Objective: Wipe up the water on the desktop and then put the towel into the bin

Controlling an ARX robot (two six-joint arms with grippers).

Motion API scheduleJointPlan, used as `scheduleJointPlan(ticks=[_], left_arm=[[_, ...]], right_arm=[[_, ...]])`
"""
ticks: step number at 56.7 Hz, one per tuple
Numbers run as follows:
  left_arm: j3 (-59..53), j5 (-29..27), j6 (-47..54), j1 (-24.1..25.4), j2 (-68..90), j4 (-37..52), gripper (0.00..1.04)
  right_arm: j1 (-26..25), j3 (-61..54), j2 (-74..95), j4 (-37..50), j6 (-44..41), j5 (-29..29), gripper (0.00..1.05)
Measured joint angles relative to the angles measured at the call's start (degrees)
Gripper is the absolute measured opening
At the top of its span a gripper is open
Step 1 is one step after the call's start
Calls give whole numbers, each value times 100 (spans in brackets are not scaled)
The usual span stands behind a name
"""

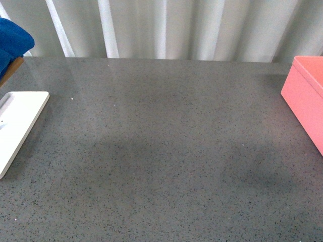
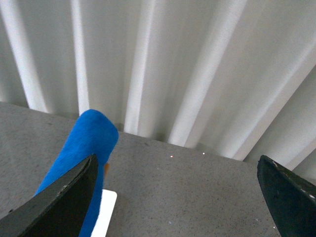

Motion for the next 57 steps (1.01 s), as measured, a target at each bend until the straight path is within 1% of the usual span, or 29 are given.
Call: scheduleJointPlan(ticks=[3,7,12,14,18,21,23,26,30,35,40,46,57], left_arm=[[505,-96,149,-70,599,-66,98],[968,83,437,-101,1099,-219,98],[1502,103,857,-114,1617,-398,98],[1762,243,1045,-85,1814,-616,98],[2114,251,1257,-20,2076,-872,98],[2428,367,1388,94,2302,-1121,98],[2601,269,1475,166,2446,-1176,98],[2601,385,1506,219,2481,-1161,98],[2500,144,1606,271,2481,-925,98],[2441,-20,1657,389,2500,-804,98],[2437,-7,1768,520,2586,-793,98],[2470,-219,2103,686,2756,-809,98],[2806,-356,2699,1021,3185,-1010,98]], right_arm=[[0,0,0,0,0,0,98],[0,0,0,0,0,0,98],[0,0,0,0,0,0,98],[0,0,0,0,0,-2,98],[0,0,0,0,0,0,98],[0,0,0,0,0,0,98],[0,0,0,0,0,0,98],[0,0,0,0,0,2,98],[0,0,0,0,0,-9,98],[0,0,0,0,0,-15,98],[0,0,0,0,0,-2,98],[0,0,0,0,0,-4,98],[0,0,0,0,0,-7,98]])
